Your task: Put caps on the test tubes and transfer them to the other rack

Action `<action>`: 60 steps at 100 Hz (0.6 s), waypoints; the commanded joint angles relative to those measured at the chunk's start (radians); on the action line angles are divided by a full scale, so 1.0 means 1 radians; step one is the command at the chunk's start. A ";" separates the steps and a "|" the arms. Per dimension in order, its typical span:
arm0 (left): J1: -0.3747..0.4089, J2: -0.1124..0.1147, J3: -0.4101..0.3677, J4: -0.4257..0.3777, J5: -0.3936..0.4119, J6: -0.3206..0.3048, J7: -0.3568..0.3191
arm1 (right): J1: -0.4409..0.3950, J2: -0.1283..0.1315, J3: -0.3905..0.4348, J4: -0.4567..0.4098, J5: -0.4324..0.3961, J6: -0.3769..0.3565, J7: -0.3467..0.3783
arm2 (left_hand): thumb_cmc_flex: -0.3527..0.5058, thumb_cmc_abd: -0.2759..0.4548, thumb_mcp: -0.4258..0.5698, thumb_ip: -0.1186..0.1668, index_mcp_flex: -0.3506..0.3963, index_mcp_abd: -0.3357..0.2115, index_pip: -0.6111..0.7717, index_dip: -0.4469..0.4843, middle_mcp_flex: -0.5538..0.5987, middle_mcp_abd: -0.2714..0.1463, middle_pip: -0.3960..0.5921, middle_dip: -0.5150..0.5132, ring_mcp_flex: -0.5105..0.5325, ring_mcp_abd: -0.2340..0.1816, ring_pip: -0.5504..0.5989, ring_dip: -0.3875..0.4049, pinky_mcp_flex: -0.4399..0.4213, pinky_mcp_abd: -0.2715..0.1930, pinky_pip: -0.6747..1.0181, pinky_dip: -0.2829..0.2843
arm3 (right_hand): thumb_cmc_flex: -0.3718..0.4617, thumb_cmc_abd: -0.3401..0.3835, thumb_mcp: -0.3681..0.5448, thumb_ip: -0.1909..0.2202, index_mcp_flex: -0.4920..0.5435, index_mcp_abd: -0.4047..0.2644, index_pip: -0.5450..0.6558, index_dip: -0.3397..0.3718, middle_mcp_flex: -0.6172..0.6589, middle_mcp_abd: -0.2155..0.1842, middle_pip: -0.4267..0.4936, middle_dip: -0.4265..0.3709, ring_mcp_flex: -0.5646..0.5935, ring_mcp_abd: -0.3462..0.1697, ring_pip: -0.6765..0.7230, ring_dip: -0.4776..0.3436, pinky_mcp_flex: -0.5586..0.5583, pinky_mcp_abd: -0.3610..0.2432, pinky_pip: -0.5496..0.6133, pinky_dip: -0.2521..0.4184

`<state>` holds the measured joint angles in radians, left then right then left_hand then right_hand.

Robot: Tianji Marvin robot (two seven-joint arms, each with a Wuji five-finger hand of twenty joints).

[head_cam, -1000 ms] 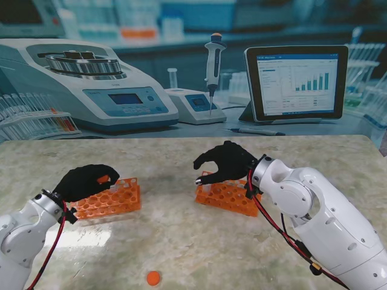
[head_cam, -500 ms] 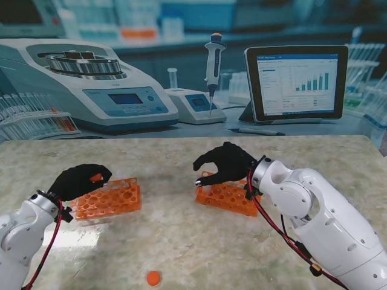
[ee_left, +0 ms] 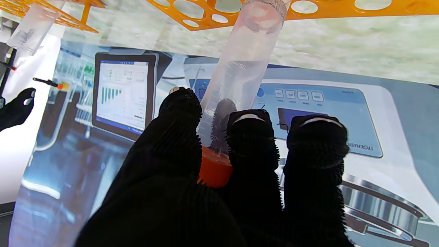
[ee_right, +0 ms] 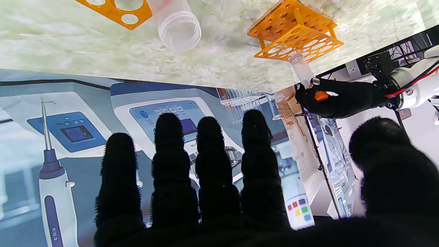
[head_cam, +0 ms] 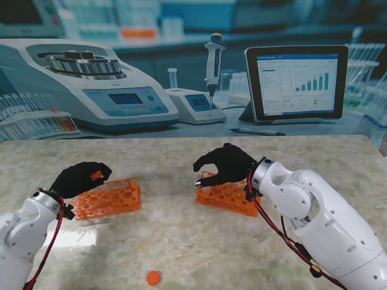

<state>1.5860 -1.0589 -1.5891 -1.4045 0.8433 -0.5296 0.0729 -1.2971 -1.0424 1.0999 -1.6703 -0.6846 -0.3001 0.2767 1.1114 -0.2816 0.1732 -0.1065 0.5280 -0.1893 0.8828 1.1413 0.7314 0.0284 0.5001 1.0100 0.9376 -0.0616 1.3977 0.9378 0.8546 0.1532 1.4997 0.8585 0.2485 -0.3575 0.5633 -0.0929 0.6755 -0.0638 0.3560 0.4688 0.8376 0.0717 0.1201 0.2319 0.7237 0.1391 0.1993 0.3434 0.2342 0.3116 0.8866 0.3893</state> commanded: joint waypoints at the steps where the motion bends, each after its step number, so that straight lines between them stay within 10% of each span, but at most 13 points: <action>1: 0.007 0.001 0.003 0.010 -0.009 0.019 -0.025 | -0.008 -0.001 -0.002 0.001 -0.003 0.002 0.001 | 0.180 0.204 0.363 0.068 0.163 -0.057 0.375 0.147 0.100 -0.005 0.276 0.070 -0.047 -0.174 -0.033 0.015 -0.004 0.035 0.032 0.050 | -0.018 0.036 0.005 0.004 -0.003 -0.020 0.012 0.010 0.011 -0.023 0.006 0.006 -0.007 -0.012 -0.025 -0.007 -0.016 0.018 -0.011 0.012; 40: 0.034 0.006 -0.009 -0.044 -0.059 0.044 -0.115 | -0.008 -0.001 -0.001 0.000 -0.001 0.000 0.000 | 0.180 0.199 0.363 0.065 0.156 -0.052 0.366 0.126 0.100 -0.001 0.254 0.085 -0.046 -0.166 -0.049 0.017 0.003 0.026 0.018 0.036 | -0.016 0.038 0.001 0.005 -0.002 -0.018 0.013 0.010 0.010 -0.022 0.006 0.006 -0.008 -0.010 -0.025 -0.007 -0.016 0.018 -0.011 0.013; 60: 0.033 0.011 -0.005 -0.046 -0.071 0.067 -0.152 | -0.011 -0.001 0.003 -0.002 -0.002 -0.003 0.000 | 0.180 0.163 0.350 0.056 0.147 -0.001 0.264 0.023 0.092 0.026 0.159 0.098 -0.046 -0.056 -0.156 0.052 -0.048 0.052 -0.030 0.028 | -0.015 0.038 0.001 0.005 -0.004 -0.022 0.013 0.010 0.011 -0.025 0.006 0.006 -0.008 -0.008 -0.025 -0.007 -0.016 0.018 -0.011 0.014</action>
<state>1.6139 -1.0513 -1.6014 -1.4604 0.7758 -0.4711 -0.0680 -1.3002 -1.0423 1.1022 -1.6699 -0.6849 -0.3020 0.2753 1.1121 -0.2812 0.1778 -0.1070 0.5280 -0.1895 0.8828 1.1286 0.6863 0.0356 0.4789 1.0162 0.9262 -0.0499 1.3188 0.9633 0.8215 0.1686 1.4826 0.8624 0.2485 -0.3567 0.5633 -0.0929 0.6755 -0.0639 0.3560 0.4688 0.8376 0.0717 0.1201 0.2319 0.7237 0.1391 0.1993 0.3434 0.2335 0.3116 0.8866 0.3896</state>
